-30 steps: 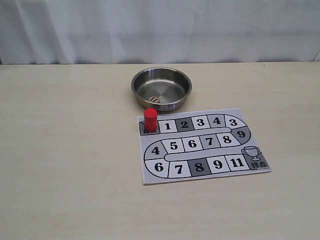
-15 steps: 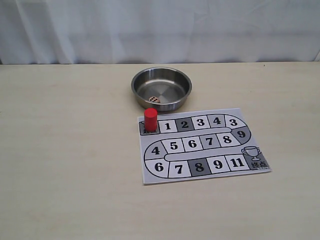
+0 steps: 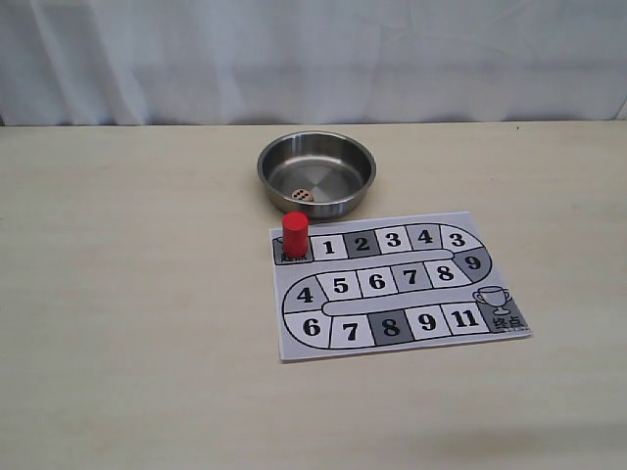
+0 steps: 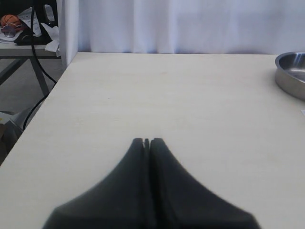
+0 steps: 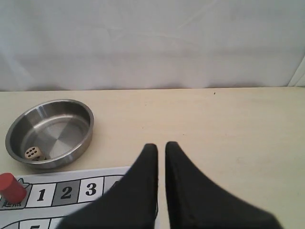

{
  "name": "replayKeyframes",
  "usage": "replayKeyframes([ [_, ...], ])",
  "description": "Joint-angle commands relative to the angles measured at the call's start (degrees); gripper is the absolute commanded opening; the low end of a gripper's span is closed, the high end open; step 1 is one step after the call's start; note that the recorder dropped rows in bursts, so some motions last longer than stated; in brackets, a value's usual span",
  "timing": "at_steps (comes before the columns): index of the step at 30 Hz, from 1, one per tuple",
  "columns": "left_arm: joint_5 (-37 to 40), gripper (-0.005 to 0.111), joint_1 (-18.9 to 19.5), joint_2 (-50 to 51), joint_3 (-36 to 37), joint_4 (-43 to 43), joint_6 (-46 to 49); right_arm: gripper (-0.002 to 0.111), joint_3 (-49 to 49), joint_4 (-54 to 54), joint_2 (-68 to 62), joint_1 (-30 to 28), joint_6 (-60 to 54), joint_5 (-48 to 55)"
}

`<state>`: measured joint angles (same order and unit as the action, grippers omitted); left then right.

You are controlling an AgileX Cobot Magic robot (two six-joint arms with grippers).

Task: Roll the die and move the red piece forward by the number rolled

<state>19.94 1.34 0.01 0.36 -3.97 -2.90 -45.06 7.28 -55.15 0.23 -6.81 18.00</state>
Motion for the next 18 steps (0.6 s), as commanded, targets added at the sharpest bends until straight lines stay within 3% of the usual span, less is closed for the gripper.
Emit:
replayKeyframes([
  [1,-1.0,0.0,0.01,-0.01,-0.36,0.05,-0.36,0.019,-2.87,0.39,-2.75,-0.08,-3.14,2.01],
  [7,-1.0,0.0,0.01,-0.01,-0.36,0.05,-0.36,0.038,-6.16,1.46,-7.54,-0.08,-3.14,2.01],
  [12,-1.0,0.0,0.01,-0.01,-0.36,0.05,-0.36,0.038,-9.66,4.21,-12.16,-0.08,-6.18,2.28],
  [18,-1.0,0.0,0.01,-0.01,-0.36,0.05,-0.36,0.038,-16.7,5.91,-18.93,-0.08,-9.13,9.61],
])
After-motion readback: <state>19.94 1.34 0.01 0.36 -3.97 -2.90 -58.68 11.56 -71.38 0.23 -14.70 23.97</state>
